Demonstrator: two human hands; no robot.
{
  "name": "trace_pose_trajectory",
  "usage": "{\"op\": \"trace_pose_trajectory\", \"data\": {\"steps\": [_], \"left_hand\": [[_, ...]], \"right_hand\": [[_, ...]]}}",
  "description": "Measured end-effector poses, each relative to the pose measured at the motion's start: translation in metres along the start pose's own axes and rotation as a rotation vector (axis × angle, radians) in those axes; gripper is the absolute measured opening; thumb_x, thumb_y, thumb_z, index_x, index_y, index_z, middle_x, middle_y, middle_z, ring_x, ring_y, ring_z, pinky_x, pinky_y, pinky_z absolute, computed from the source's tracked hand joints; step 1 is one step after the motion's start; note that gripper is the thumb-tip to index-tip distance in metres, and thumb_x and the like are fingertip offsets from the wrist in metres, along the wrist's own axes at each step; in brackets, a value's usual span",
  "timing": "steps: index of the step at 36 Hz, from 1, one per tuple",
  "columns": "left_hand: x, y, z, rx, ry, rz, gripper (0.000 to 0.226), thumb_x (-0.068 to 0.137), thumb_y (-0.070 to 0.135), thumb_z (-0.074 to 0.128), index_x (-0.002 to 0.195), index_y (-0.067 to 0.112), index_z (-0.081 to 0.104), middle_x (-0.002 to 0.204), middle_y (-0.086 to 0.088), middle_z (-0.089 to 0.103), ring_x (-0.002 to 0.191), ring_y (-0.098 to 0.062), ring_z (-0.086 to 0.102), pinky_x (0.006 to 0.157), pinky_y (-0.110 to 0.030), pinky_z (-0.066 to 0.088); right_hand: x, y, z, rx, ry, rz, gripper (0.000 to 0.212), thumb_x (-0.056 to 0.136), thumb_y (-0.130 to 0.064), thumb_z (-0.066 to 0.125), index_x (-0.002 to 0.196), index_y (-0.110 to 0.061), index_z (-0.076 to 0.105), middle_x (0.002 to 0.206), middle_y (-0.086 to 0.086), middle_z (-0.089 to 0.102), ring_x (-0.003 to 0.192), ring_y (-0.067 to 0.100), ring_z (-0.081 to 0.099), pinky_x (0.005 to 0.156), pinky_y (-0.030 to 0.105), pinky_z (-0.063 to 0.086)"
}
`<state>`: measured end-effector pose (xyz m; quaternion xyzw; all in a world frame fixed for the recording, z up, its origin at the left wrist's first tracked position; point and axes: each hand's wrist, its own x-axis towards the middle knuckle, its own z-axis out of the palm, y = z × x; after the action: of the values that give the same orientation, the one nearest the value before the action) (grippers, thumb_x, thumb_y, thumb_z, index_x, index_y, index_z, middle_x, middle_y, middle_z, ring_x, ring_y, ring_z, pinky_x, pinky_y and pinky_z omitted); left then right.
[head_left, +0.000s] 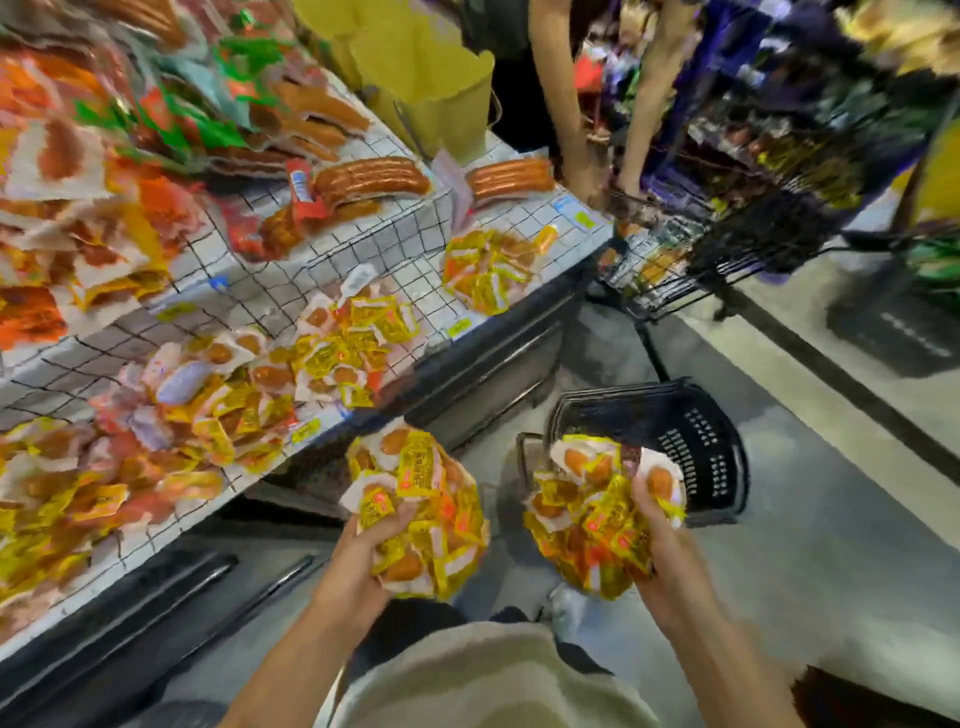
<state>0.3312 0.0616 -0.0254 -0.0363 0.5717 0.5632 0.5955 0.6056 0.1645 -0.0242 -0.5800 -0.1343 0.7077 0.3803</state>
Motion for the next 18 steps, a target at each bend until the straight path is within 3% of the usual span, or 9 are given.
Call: {"op": "trace_pose_trajectory", "data": {"steps": [4, 10, 13, 18], "left_hand": [[0.012, -0.035, 0.054, 0.049, -0.046, -0.033, 0.054, 0.084, 0.007, 0.065, 0.137, 0.016, 0.057, 0.128, -0.018, 0.067, 0.116, -0.039, 0.065, 0.099, -0.057, 0.05], [0.029, -0.074, 0.126, 0.12, -0.121, -0.098, 0.058, 0.081, 0.002, 0.067, 0.137, 0.012, 0.056, 0.131, -0.02, 0.065, 0.118, -0.041, 0.063, 0.105, -0.064, 0.044], [0.039, -0.085, 0.152, 0.176, -0.155, -0.134, 0.064, 0.076, 0.003, 0.07, 0.138, 0.009, 0.055, 0.13, -0.022, 0.064, 0.119, -0.042, 0.062, 0.106, -0.063, 0.042], [0.069, -0.096, 0.178, 0.23, -0.184, -0.201, 0.051, 0.075, 0.004, 0.073, 0.124, 0.016, 0.066, 0.124, -0.019, 0.069, 0.111, -0.039, 0.068, 0.103, -0.061, 0.046]], "right_hand": [[0.008, -0.024, -0.063, 0.022, 0.099, -0.021, 0.04, 0.096, -0.039, 0.065, 0.129, -0.016, 0.065, 0.12, 0.01, 0.074, 0.11, 0.026, 0.072, 0.089, 0.044, 0.057], [0.017, -0.049, -0.134, 0.034, 0.238, -0.065, 0.042, 0.087, -0.043, 0.068, 0.118, -0.015, 0.069, 0.108, 0.009, 0.075, 0.097, 0.02, 0.073, 0.083, 0.038, 0.059], [0.026, -0.055, -0.158, 0.054, 0.307, -0.075, 0.058, 0.084, -0.044, 0.068, 0.132, -0.011, 0.063, 0.118, 0.011, 0.072, 0.11, 0.027, 0.068, 0.102, 0.049, 0.051], [0.041, -0.06, -0.172, 0.08, 0.367, -0.062, 0.063, 0.086, -0.047, 0.065, 0.139, -0.015, 0.059, 0.128, 0.012, 0.07, 0.118, 0.028, 0.067, 0.104, 0.051, 0.05]]}}
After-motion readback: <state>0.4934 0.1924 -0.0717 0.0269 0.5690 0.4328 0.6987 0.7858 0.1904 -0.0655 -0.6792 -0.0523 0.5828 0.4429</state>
